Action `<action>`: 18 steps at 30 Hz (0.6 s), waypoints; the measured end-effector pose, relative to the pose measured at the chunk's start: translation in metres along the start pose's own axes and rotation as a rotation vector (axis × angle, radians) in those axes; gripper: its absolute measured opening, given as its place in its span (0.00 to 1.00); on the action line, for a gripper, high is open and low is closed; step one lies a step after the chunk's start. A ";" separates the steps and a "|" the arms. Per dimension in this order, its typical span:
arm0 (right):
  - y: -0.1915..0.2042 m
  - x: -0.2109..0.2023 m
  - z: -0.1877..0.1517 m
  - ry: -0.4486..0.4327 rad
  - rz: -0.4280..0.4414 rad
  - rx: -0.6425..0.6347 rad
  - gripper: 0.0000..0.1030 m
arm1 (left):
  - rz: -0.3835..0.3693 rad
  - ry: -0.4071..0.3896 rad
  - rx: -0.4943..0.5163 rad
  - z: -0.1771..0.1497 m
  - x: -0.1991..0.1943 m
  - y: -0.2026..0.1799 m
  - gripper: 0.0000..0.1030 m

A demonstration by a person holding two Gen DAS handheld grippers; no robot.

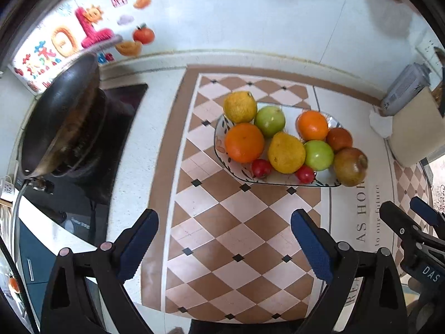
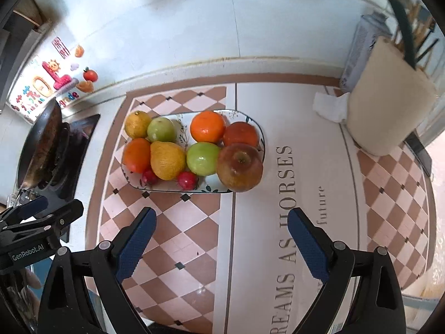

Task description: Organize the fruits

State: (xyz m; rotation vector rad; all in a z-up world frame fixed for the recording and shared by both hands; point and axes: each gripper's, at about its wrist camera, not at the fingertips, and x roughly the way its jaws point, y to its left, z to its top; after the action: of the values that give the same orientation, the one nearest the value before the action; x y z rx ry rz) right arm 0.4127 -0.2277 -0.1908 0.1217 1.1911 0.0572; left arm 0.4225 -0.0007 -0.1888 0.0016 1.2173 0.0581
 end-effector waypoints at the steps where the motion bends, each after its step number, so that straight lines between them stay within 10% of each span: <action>1: 0.002 -0.008 -0.003 -0.015 -0.004 0.000 0.94 | 0.003 -0.020 0.001 -0.004 -0.008 0.001 0.95; 18: 0.041 -0.159 -0.095 -0.232 -0.055 0.029 0.95 | -0.011 -0.265 0.059 -0.082 -0.138 0.027 0.95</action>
State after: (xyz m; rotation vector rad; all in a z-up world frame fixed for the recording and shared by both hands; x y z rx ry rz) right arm 0.2663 -0.1978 -0.0732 0.1177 0.9637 -0.0225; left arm 0.2969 0.0177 -0.0865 0.0526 0.9536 0.0117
